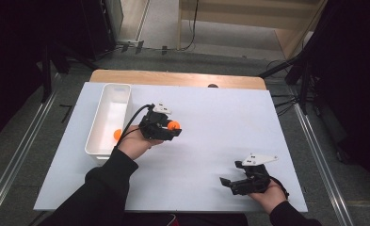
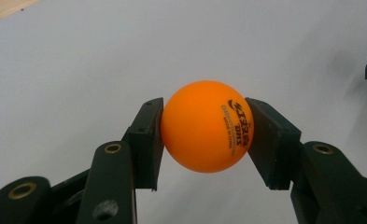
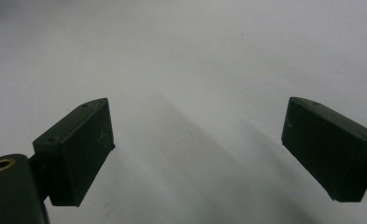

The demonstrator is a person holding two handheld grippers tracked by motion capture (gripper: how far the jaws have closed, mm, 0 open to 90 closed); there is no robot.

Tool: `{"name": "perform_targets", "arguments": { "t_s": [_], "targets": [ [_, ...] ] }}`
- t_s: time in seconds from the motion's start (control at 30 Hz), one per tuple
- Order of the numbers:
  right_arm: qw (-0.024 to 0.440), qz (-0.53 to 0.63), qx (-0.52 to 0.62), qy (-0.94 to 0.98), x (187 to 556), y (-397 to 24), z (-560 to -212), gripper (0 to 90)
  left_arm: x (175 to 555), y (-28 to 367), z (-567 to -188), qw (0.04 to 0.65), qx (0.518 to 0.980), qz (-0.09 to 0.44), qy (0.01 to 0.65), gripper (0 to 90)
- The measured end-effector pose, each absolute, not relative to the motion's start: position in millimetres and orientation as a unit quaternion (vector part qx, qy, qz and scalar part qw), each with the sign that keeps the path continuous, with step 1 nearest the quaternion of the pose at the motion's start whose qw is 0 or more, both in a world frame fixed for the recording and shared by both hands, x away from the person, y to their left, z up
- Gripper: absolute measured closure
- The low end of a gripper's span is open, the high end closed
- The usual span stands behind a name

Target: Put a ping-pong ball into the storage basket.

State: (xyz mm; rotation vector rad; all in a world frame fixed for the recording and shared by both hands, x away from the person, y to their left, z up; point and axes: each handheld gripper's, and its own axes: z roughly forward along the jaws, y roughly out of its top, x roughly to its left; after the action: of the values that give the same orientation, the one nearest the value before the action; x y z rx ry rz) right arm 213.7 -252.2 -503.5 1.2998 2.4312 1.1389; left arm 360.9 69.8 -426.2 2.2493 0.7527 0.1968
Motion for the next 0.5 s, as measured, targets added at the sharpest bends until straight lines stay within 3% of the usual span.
{"name": "perform_targets", "arguments": {
  "t_s": [0.5],
  "targets": [
    [0.079,0.380,0.433,0.814,214.4,-252.8,-503.1,7.8,361.1,80.6,-416.8,0.372,0.876,0.072,0.300,50.0]
  ]
}}
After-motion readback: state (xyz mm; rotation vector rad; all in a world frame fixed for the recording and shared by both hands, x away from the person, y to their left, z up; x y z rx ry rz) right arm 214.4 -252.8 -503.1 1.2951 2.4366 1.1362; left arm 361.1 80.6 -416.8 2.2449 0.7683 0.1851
